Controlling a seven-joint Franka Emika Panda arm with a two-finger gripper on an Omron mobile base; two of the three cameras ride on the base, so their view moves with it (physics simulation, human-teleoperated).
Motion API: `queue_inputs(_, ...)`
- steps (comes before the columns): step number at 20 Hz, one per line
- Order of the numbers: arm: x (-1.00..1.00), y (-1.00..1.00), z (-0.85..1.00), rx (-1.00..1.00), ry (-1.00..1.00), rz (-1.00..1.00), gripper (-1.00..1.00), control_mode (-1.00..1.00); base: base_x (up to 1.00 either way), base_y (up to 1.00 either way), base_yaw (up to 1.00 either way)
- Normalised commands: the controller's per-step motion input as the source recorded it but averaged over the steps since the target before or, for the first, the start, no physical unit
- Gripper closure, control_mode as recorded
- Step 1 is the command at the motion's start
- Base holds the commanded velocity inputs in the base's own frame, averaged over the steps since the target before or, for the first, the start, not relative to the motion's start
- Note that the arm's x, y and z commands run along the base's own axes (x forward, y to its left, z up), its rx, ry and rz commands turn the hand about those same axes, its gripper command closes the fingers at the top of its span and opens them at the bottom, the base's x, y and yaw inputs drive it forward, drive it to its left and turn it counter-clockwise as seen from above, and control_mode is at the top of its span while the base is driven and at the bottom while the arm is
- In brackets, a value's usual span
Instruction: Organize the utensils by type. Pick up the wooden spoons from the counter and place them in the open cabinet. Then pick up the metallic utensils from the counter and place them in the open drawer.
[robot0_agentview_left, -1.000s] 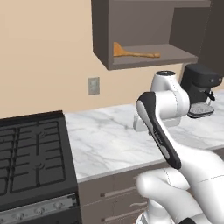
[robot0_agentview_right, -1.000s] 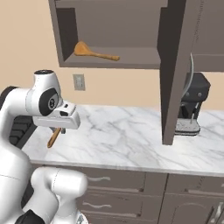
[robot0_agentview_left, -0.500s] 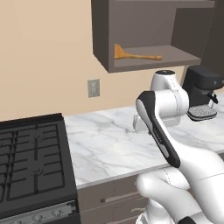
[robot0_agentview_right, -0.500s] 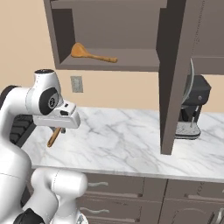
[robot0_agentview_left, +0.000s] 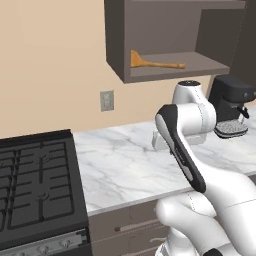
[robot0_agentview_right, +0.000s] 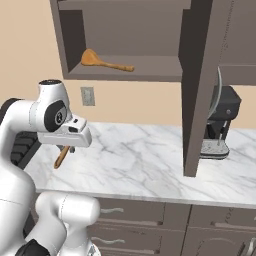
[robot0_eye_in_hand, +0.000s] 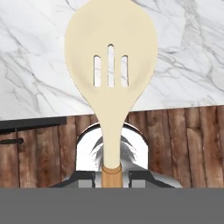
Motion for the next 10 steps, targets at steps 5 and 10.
queue_inputs(5,-0.02,-0.01,0.04,0.0,-0.05,0.03,1.0,-1.0,-0.01,-0.02,0.03)
queue_inputs(10,-0.01,-0.04,0.28,-0.02,-0.31,0.18,1.0,-1.0,0.0,0.0,0.0)
